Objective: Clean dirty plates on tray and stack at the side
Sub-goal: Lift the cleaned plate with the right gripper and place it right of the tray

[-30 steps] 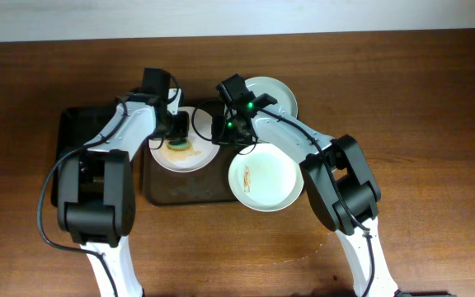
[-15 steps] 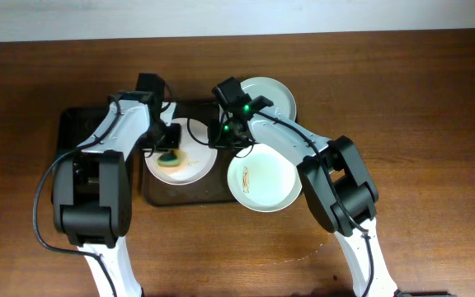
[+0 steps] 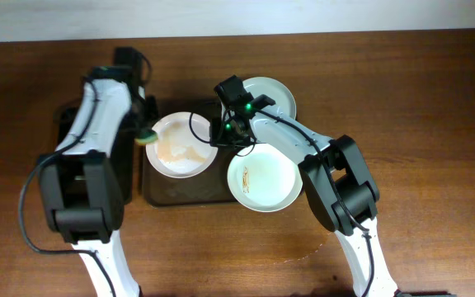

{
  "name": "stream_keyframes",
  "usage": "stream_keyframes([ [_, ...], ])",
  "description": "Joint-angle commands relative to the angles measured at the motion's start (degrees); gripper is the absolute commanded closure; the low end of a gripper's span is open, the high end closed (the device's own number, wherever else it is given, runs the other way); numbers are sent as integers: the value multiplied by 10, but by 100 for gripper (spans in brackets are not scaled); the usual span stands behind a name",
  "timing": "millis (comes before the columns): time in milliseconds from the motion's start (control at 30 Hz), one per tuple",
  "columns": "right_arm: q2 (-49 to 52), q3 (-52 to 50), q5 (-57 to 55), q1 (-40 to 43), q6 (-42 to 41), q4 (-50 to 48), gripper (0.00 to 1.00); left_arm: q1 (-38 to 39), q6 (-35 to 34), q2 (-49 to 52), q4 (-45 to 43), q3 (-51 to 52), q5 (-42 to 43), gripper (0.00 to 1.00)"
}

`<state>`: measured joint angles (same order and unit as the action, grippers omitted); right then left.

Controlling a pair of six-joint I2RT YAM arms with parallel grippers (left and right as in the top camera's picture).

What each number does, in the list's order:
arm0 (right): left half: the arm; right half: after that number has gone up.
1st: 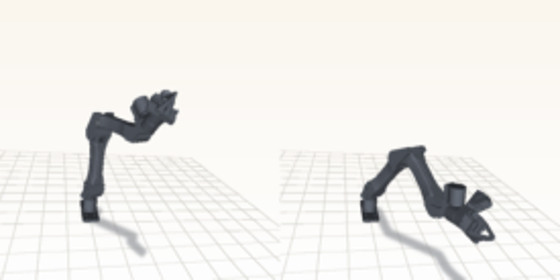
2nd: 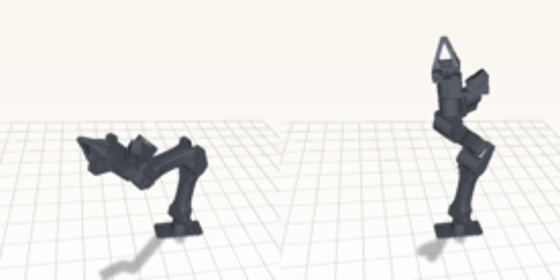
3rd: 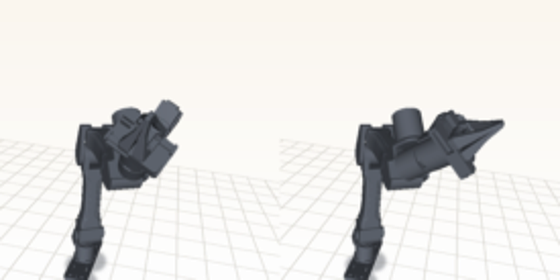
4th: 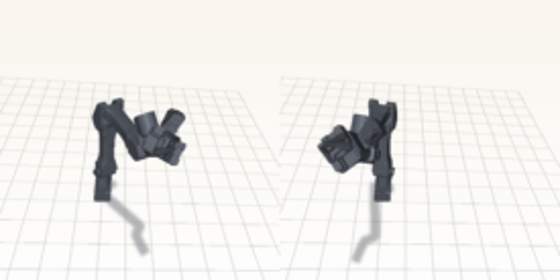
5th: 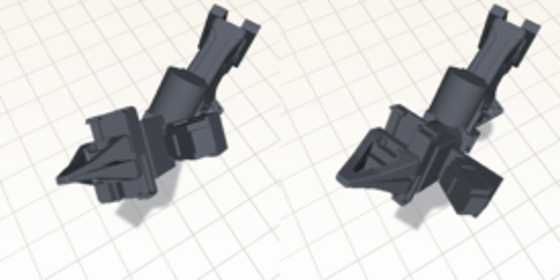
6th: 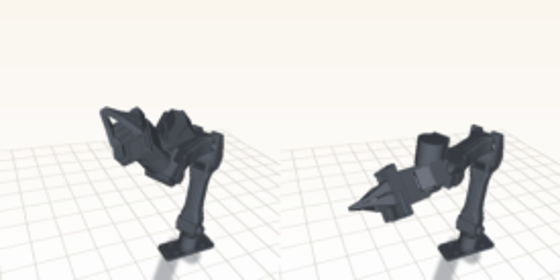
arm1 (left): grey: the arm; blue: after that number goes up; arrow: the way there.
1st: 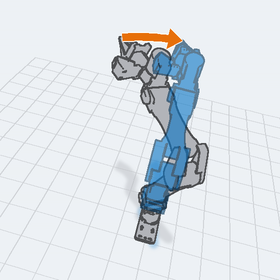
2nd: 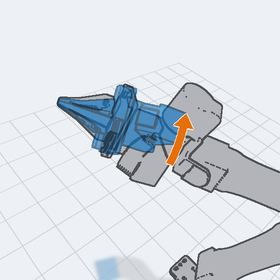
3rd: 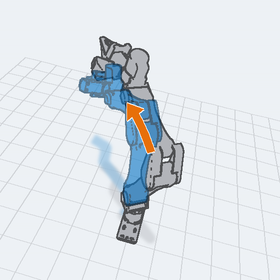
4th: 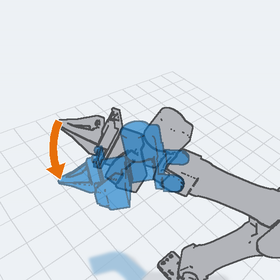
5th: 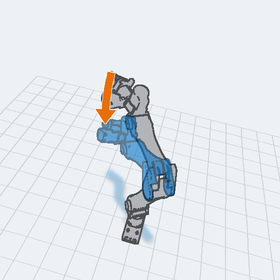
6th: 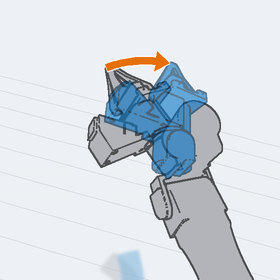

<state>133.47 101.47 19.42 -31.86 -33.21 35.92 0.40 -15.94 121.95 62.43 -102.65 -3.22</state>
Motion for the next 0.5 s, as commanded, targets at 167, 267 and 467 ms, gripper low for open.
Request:
stream_keyframes([
  [167, -45, 116, -112, -14, 68, 127, 96, -119, 67, -4, 77, -73, 68, 100],
  [267, -53, 186, -259, -39, 93, 219, 96, -142, 79, -4, 74, -72, 71, 99],
  [467, -54, 234, -616, -143, 92, 323, 96, -157, 79, -3, 44, -72, 71, 99],
])
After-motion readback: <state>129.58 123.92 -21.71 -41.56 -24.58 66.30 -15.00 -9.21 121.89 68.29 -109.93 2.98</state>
